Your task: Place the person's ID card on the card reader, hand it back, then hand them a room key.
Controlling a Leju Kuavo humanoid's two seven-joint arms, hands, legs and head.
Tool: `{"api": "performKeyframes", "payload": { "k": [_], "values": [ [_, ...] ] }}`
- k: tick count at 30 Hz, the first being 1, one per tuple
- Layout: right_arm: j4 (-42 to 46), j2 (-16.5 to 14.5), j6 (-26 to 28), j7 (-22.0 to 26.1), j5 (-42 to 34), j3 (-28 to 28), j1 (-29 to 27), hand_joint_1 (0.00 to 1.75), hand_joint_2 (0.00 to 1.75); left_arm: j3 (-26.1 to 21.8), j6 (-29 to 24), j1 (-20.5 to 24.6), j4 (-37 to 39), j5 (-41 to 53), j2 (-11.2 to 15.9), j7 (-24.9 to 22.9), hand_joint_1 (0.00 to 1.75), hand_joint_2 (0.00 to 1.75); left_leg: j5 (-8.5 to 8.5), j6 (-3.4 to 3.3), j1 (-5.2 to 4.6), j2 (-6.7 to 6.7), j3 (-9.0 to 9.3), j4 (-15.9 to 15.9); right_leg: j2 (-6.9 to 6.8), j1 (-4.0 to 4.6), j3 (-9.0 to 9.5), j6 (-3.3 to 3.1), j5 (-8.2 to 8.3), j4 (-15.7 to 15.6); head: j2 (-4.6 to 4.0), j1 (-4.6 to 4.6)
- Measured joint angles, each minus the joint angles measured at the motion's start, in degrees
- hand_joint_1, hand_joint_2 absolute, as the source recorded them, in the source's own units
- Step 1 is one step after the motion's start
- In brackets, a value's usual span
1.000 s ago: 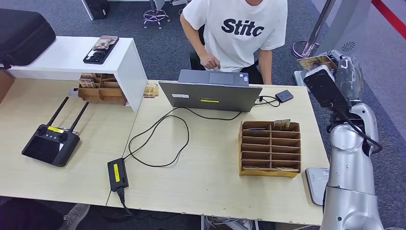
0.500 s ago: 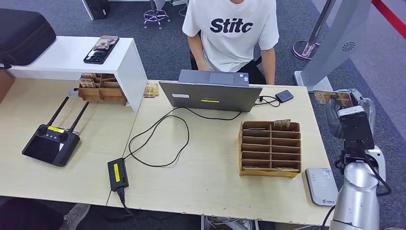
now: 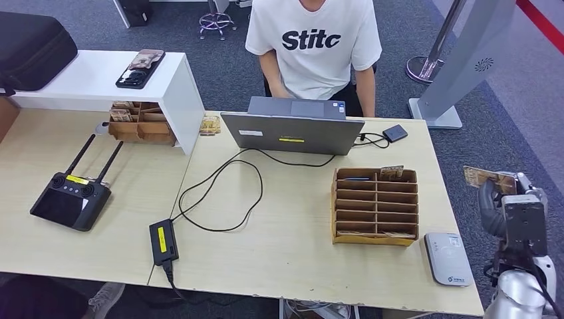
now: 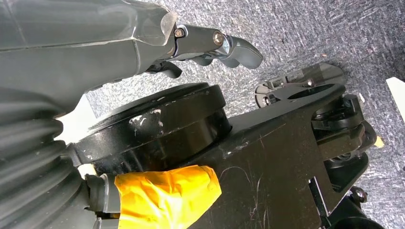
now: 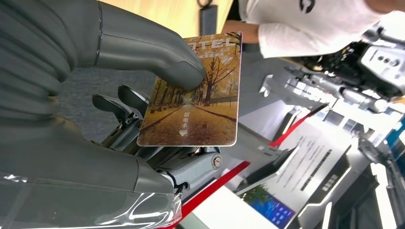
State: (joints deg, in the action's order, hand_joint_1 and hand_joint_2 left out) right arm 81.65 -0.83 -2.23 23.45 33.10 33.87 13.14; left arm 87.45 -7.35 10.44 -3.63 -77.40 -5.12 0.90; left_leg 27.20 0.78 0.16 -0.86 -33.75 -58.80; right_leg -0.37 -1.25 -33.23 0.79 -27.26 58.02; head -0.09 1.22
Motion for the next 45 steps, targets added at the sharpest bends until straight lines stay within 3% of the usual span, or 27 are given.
{"api": "performKeyframes", "payload": {
  "k": [12, 22, 45],
  "values": [
    [-0.9, -0.5, -0.3, 0.5, -1.2, 4.0, -2.2, 1.75, 1.75, 0.0, -0.3, -0.1, 0.0, -0.7, -0.2, 0.0, 0.00, 1.75, 0.00, 0.00, 0.00, 0.00, 0.03, 0.0, 0.01, 0.00, 0.00, 0.00, 0.00, 0.0, 0.00, 0.00],
    [-2.3, -2.9, -2.2, 1.8, -2.8, 7.9, -5.5, 1.75, 1.75, 0.0, -0.5, -0.2, 0.0, -1.9, -0.4, 0.1, 0.00, 1.75, 0.02, -0.03, 0.00, 0.02, 0.02, 0.0, 0.02, 0.00, 0.00, 0.00, -0.01, 0.0, 0.00, 0.01],
    [-5.0, -5.9, -4.1, 1.5, -3.2, 9.4, -7.7, 1.75, 1.75, 0.0, -0.6, -0.2, 0.0, -2.8, -0.5, 0.2, 0.00, 1.75, 0.02, -0.03, 0.00, 0.04, 0.03, 0.0, 0.03, 0.00, 0.00, 0.00, -0.01, 0.0, 0.00, 0.01]
  ]
}}
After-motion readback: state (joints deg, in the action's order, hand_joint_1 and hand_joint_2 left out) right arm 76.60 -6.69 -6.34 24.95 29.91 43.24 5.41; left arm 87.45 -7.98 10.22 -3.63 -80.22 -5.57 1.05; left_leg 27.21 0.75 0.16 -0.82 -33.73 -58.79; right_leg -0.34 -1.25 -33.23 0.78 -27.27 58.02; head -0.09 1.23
